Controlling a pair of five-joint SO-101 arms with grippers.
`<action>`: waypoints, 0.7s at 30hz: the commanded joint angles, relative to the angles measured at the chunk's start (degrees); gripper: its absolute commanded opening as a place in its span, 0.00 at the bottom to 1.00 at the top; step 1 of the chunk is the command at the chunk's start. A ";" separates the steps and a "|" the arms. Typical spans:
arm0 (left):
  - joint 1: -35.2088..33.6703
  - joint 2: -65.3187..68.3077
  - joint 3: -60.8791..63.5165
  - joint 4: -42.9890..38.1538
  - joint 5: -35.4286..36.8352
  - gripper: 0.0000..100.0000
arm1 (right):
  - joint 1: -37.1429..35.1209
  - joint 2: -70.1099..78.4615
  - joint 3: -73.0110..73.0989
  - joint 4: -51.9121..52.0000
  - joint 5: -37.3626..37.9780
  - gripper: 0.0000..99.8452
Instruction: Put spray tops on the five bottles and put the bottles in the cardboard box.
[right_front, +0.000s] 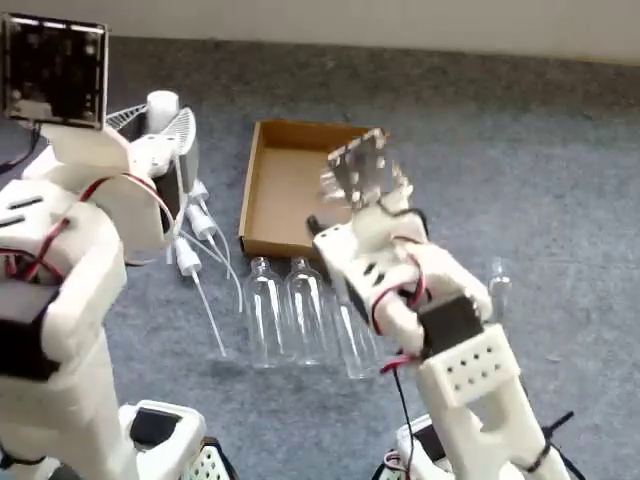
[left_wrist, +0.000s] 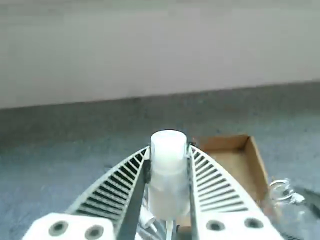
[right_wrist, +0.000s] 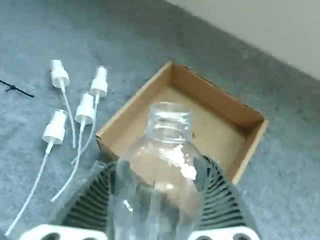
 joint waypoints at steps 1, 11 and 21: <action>6.11 -1.89 -2.15 -5.19 2.55 0.06 | -3.21 -8.75 10.59 -9.89 -0.53 0.00; 18.59 -1.80 -1.71 -15.82 3.69 0.06 | -8.92 -20.70 26.95 -20.88 -0.53 0.00; 22.46 -1.80 5.58 -24.09 3.69 0.06 | -9.19 -34.59 31.25 -22.64 -5.36 0.00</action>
